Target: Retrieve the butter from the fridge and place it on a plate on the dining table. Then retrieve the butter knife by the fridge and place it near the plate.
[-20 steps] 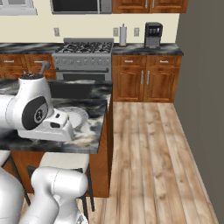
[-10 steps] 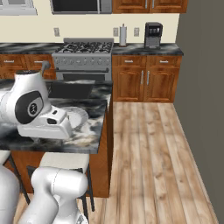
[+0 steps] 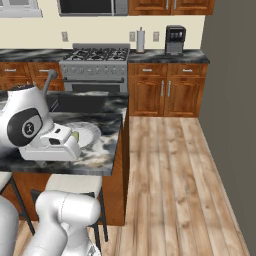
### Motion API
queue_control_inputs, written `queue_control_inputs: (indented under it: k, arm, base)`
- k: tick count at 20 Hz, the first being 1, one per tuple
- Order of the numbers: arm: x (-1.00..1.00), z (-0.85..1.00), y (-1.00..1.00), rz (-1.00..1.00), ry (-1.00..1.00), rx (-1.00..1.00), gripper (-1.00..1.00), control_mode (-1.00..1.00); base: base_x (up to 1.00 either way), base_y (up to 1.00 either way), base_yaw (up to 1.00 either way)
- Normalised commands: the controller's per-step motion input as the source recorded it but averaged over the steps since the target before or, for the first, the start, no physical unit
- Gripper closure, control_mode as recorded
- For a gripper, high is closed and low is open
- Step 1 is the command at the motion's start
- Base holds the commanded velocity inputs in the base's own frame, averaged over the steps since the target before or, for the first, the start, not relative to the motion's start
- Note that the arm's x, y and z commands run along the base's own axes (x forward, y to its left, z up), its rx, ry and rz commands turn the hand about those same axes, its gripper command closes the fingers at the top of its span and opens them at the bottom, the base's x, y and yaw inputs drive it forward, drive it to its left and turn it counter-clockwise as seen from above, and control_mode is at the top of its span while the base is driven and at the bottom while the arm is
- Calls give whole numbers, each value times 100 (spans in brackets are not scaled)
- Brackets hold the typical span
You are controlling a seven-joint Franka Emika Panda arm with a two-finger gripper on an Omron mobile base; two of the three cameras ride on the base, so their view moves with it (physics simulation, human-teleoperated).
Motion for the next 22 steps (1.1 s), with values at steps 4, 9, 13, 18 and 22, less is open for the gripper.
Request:
queue_control_inputs:
  k: [4, 9, 13, 18, 22]
  arm:
    - [-1, 0, 0, 0, 0, 0, -100, -100]
    - [-17, 0, -10, 0, 0, 0, -100, -100]
    - [-2, 0, -8, 0, 0, 0, -100, 100]
    - [0, 0, 0, 0, 0, 0, -100, 100]
    - [0, 0, 0, 0, 0, 0, -100, 100]
  base:
    - [0, 0, 0]
    - [0, 0, 0]
    - [0, -50, 0]
    - [0, -88, 0]
    - [2, -96, 0]
